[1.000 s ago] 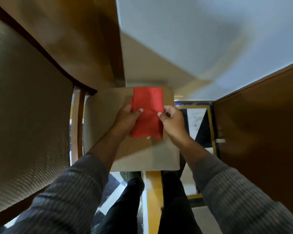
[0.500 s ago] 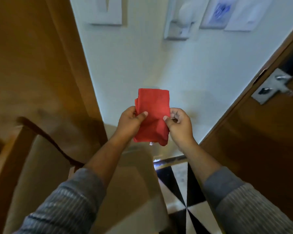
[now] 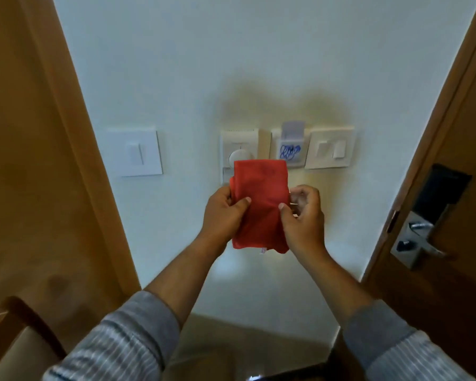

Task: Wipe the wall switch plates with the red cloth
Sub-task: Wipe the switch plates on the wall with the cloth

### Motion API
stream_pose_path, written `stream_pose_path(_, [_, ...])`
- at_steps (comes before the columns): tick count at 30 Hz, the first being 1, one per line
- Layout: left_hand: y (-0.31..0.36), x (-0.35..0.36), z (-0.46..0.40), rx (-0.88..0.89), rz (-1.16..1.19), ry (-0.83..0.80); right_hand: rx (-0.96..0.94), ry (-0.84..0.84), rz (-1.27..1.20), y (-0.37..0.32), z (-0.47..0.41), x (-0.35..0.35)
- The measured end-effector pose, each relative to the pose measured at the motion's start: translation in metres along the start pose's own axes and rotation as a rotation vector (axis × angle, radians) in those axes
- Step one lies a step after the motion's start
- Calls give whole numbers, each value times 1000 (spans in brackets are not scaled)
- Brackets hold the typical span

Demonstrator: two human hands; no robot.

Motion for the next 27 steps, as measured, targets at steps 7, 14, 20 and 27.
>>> stream_pose_path(7, [23, 74, -57, 94, -35, 95, -369, 18, 189, -3, -87, -29])
stream_pose_path(14, [11, 88, -86, 157, -300, 231, -583, 215, 547, -1, -126, -20])
stream_pose_path(20, [32, 88, -84, 161, -1010, -28, -716, 187, 745, 3, -118, 27])
stream_pose_path(27, [164, 49, -93, 770, -1165, 407, -890, 249, 809, 18, -124, 54])
Point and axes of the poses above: each hand's wrist, its own z-axis away from the middle knuckle, its own x-axis out of the palm, y = z × x, the point moved 9 cm from there along -z, towards the middle knuckle, and after that the axes turned 10 degrees about x, right-handed, at the moved point
